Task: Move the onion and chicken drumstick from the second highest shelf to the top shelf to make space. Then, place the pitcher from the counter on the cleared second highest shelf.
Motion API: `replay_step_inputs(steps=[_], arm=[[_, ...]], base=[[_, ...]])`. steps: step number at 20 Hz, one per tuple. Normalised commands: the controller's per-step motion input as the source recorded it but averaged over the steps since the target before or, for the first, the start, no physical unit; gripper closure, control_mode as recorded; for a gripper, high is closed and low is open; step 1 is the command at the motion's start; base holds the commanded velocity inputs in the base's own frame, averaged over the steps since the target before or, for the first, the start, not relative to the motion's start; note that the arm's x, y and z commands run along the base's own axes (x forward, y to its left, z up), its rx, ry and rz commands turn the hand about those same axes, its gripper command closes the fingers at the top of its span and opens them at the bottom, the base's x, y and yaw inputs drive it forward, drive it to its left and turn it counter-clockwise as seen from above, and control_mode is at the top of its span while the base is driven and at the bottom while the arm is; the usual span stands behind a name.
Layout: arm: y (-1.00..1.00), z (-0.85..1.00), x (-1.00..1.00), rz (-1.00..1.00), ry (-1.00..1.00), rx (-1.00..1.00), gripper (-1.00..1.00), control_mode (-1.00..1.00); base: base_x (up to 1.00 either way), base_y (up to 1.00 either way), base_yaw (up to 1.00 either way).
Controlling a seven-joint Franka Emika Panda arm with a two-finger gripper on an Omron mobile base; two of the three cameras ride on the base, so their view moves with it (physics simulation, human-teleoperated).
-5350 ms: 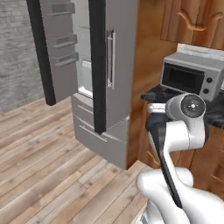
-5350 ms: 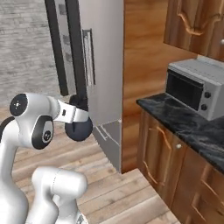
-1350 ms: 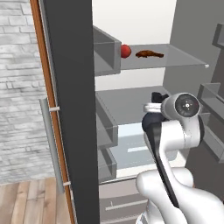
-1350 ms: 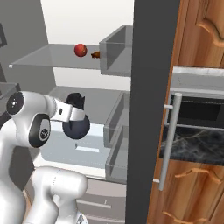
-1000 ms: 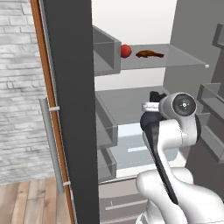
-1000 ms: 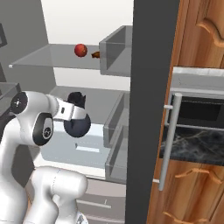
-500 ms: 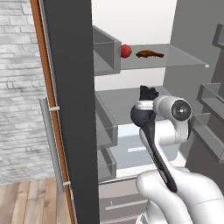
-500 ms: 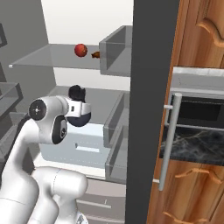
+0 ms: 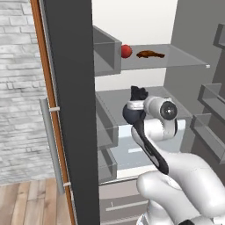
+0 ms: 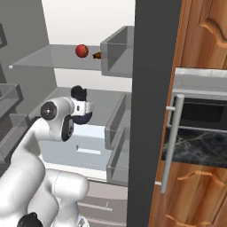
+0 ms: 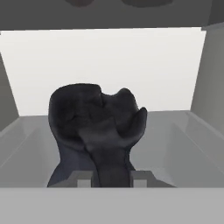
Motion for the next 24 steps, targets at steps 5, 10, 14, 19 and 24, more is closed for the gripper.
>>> replay_step_inputs(steps=[5, 10, 14, 19, 24], arm=[[0.19, -0.01, 0.56, -0.01, 0.00, -0.02, 1.00, -1.00], [0.06, -0.01, 0.59, -0.05, 0.00, -0.01, 1.00, -1.00], [0.00, -0.16, 0.55, -0.06, 0.00, 0.00, 1.00, -1.00], [0.00, -0.25, 0.52, -0.05, 0.00, 0.00, 1.00, -1.00], [0.00, -0.33, 0.37, -0.03, 0.00, 0.00, -1.00, -1.00]], base=[[0.00, 0.00, 0.00], [0.00, 0.00, 0.00], [0.00, 0.00, 0.00], [0.00, 0.00, 0.00], [0.00, 0.00, 0.00]])
